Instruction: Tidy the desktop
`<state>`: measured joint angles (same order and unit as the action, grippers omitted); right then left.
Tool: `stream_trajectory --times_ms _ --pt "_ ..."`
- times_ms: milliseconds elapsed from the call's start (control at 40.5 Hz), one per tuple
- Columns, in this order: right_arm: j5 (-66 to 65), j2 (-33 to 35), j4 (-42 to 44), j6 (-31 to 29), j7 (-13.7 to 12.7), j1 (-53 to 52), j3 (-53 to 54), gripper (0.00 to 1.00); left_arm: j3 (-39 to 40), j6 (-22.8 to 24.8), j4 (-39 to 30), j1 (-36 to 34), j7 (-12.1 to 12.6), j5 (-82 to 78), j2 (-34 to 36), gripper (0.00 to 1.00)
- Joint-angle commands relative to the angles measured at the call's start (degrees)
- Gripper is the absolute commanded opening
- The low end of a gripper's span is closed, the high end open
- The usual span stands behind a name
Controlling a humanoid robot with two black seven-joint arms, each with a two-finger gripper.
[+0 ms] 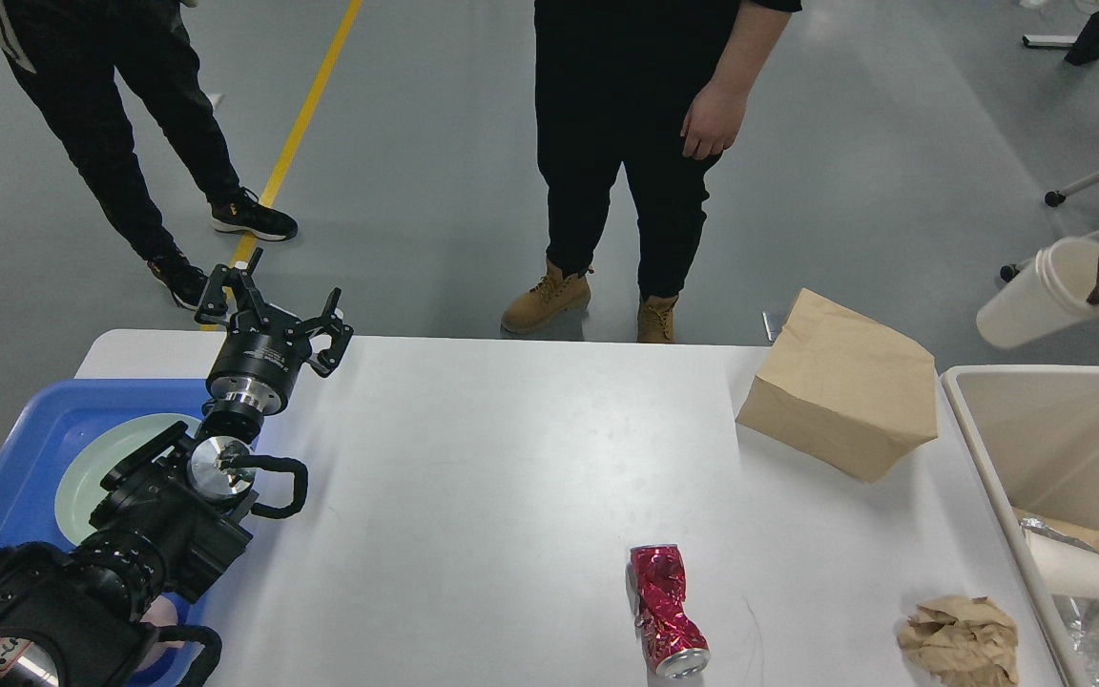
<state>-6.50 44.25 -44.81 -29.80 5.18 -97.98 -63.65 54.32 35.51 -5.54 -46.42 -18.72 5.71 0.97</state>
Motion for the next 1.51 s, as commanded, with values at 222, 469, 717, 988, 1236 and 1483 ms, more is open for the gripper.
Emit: stream_trajectory --times_ms 222,469,717,988,1236,1483 --pt "-0.27 0.66 5.07 4.13 -0.52 1.28 -0.51 0.00 0.00 0.09 0.00 0.01 0.00 0.00 0.00 0.96" --pt "0.35 -1.26 20.10 18.10 -0.43 29.93 1.86 0.00 0.00 0.09 0.00 0.01 0.00 0.00 0.00 0.96" --pt "0.26 -6.01 28.02 23.39 -0.43 46.03 12.06 0.98 0.00 0.09 0.00 0.10 0.00 0.00 0.00 0.96" --pt "0.35 -8.91 27.85 23.30 -0.43 42.18 11.88 1.00 0.00 0.09 0.00 0.10 0.00 0.00 0.00 0.96" --pt "0.17 -20.33 26.27 20.58 -0.43 27.50 6.71 1.00 0.00 0.09 0.00 0.01 0.00 0.00 0.00 0.96" --pt "0.26 -30.88 17.49 8.02 -0.43 9.58 3.18 1.00 0.00 0.09 0.00 0.10 0.00 0.00 0.00 0.96"
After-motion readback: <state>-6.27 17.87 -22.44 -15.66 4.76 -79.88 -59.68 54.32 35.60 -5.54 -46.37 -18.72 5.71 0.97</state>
